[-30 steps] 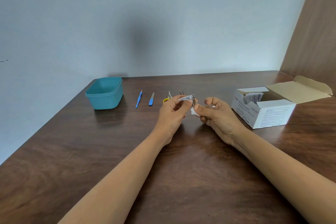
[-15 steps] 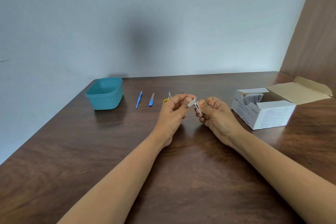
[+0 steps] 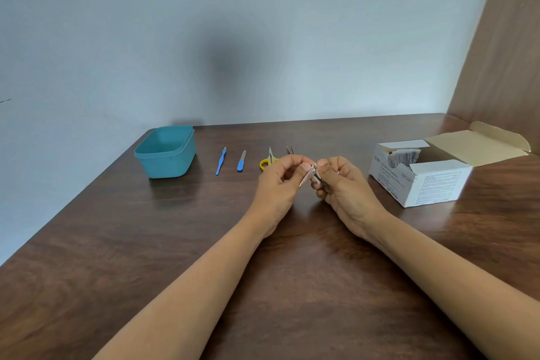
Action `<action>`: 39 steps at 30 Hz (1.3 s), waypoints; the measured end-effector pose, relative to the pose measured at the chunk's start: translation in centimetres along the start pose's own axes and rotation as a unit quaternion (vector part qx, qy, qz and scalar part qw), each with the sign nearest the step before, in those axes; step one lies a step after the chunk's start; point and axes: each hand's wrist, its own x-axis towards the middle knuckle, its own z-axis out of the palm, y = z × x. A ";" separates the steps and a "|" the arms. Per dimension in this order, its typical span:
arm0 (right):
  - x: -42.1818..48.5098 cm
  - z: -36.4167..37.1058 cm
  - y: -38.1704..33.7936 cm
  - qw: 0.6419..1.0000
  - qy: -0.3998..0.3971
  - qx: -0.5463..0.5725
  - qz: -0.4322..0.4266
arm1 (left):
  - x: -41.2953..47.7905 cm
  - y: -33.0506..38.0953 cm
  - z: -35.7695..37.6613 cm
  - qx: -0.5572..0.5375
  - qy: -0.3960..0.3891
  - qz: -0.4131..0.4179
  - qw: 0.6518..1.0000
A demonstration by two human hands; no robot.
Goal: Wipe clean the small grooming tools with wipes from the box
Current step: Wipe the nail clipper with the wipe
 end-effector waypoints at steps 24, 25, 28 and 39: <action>-0.3 -0.2 -0.6 0.997 -0.038 0.049 0.041 | -0.1 0.3 -0.1 0.057 -0.023 0.009 0.998; -0.3 -0.2 -0.6 0.997 -0.042 0.044 0.038 | -0.1 0.2 -0.1 0.053 -0.023 0.008 0.998; -0.1 -0.3 -0.6 0.997 -0.054 0.035 0.036 | -0.1 0.2 0.0 0.050 -0.016 0.002 0.999; 0.0 -0.3 -0.2 0.998 -0.040 0.016 0.051 | 0.2 0.1 -0.4 0.025 0.011 -0.035 0.999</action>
